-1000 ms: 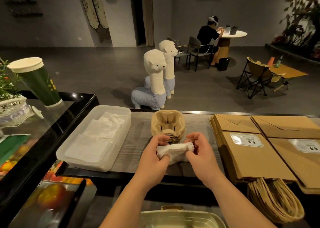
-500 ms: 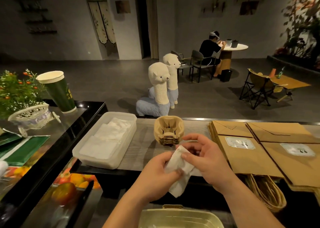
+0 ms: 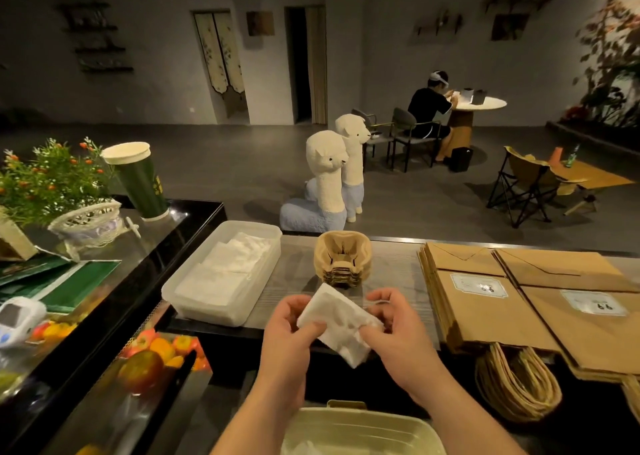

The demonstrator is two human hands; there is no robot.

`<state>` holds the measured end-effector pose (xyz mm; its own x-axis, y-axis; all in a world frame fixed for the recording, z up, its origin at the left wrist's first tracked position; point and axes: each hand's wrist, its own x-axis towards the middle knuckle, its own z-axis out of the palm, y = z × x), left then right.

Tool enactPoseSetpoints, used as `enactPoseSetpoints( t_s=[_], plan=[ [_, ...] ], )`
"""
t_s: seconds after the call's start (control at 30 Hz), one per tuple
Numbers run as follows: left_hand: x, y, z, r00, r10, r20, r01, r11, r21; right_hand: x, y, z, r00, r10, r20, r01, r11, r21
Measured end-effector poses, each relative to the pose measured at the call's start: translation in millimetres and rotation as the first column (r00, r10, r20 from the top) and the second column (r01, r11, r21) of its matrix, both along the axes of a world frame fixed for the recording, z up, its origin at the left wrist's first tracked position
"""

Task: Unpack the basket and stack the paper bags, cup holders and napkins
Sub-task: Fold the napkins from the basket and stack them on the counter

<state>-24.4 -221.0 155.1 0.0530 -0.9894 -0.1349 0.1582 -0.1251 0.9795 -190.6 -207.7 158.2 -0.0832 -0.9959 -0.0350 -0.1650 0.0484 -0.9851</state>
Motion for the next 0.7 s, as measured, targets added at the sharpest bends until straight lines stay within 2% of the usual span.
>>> enactPoseSetpoints(
  t_s=[0.1,0.17,0.23,0.37,0.57,0.63,0.7],
  plan=[
    [2.5,-22.9,4.8,0.963,-0.111,0.244,0.148,0.979,-0.139,-15.5,-20.0,9.8,0.981,0.067,-0.180,-0.084,0.992,-0.092],
    [1.3,-39.4,4.8,0.910,-0.181,0.372,0.252,0.956,-0.151,-22.6,-34.8,11.9,0.954,0.092,-0.284,-0.132,0.984,-0.124],
    [-1.1,-53.8,-0.1,0.875,-0.216,0.432,0.296,0.947,-0.125,-25.0,-47.7,8.6,0.927,0.091,-0.363,-0.148,0.980,-0.134],
    [-3.2,-70.0,-15.2,0.878,-0.235,0.418,0.291,0.954,-0.076,-21.5,-63.4,-14.1,0.921,0.069,-0.383,-0.130,0.982,-0.137],
    [3.2,-85.6,-33.9,0.898,-0.231,0.375,0.281,0.956,-0.082,-13.4,-74.4,-32.3,0.976,0.073,-0.204,-0.099,0.988,-0.120],
    [5.4,-88.7,-35.8,0.901,-0.248,0.355,0.291,0.954,-0.073,-12.8,-76.5,-32.2,0.970,0.087,-0.226,-0.114,0.987,-0.110],
    [7.5,-90.2,-35.6,0.902,-0.247,0.355,0.290,0.954,-0.075,-14.6,-78.7,-28.2,0.944,0.104,-0.312,-0.145,0.983,-0.112]
  ],
)
